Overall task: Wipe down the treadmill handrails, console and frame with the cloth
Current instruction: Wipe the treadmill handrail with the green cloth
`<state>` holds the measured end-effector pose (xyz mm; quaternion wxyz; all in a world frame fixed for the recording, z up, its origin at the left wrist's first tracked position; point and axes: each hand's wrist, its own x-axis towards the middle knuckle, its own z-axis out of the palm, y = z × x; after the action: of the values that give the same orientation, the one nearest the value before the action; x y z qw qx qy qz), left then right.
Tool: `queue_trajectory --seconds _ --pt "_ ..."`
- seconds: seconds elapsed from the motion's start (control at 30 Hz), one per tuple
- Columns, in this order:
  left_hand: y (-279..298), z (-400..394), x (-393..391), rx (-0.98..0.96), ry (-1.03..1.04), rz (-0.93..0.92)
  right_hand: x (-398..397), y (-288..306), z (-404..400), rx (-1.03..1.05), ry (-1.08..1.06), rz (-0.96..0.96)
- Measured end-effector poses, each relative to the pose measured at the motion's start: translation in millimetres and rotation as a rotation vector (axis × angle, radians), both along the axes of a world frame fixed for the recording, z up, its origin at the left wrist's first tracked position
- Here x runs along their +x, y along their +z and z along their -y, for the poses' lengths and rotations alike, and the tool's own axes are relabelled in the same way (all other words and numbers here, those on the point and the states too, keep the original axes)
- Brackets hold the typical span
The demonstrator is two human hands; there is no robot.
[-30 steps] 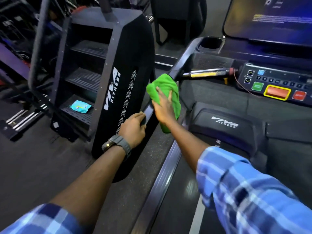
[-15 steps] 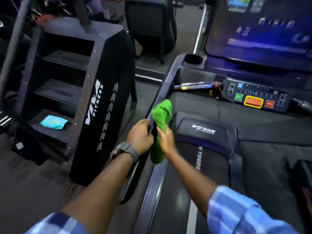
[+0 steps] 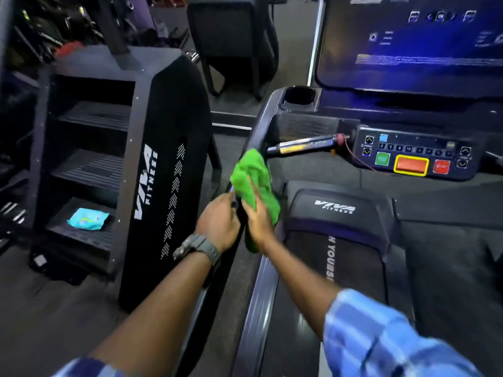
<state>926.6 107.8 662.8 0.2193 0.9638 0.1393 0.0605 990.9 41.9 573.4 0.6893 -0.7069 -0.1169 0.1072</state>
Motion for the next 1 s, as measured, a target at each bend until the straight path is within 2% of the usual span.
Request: queue_trajectory --seconds 0.07,0.13,0.23,0.3,0.33,0.37,0.43,0.47,0.53,0.6,0.63,0.73,0.8,0.83,0.9,0.97,1.0 --pt "1.9 2.4 -0.5 0.089 0.007 0.015 4.0 -6.8 7.2 -0.008 -0.030 0.085" --pt "-1.0 4.2 -1.8 0.160 0.001 0.025 51.3 11.6 -4.1 -0.131 -0.083 0.138" --pt "-4.6 6.8 -2.8 0.219 -0.001 0.030 121.2 52.4 -26.5 -0.601 0.073 0.381" --pt "-5.9 5.2 -1.1 0.232 0.008 0.034 119.9 64.1 -32.1 -0.824 0.275 0.567" --pt "-6.5 4.5 -0.9 0.238 0.007 0.036 103.8 65.8 -26.7 -0.811 0.388 0.643" --pt "-6.6 3.5 -1.3 0.243 0.003 0.039 87.6 56.4 -17.6 -0.700 0.442 0.696" --pt "-7.1 1.9 -1.0 0.246 -0.008 0.034 68.7 32.5 11.9 -0.360 0.429 0.609" --pt "-7.2 0.9 -1.2 0.245 -0.010 0.027 69.9 19.8 23.4 -0.273 0.389 0.532" --pt "-7.1 -0.8 -2.1 0.241 -0.007 0.020 90.3 15.1 28.1 -0.212 0.272 0.357" --pt "-5.7 -2.1 -1.8 0.239 -0.006 0.002 121.1 27.6 3.2 -0.246 0.098 0.164" --pt "-5.6 -2.1 -1.1 0.243 -0.010 -0.009 129.7 35.7 -10.3 -0.276 0.073 0.134" --pt "-5.2 -3.9 -1.2 0.250 -0.012 -0.040 114.7 38.4 -21.5 -0.322 0.159 0.343" --pt "-5.1 -6.3 -1.6 0.242 -0.025 -0.044 81.8 15.0 1.6 -0.155 0.251 0.395" --pt "-4.9 -7.7 -1.6 0.241 -0.033 -0.044 62.0 -0.9 15.8 -0.027 0.283 0.324" --pt "-3.7 -8.5 -3.0 0.237 -0.049 -0.049 44.7 -13.7 26.7 0.162 0.138 0.021" --pt "-2.6 -9.5 -3.3 0.230 -0.071 -0.044 59.4 -0.7 8.6 0.230 -0.016 -0.222" --pt "-2.8 -10.2 -3.1 0.228 -0.080 -0.047 70.5 11.2 -2.2 0.248 -0.072 -0.270"
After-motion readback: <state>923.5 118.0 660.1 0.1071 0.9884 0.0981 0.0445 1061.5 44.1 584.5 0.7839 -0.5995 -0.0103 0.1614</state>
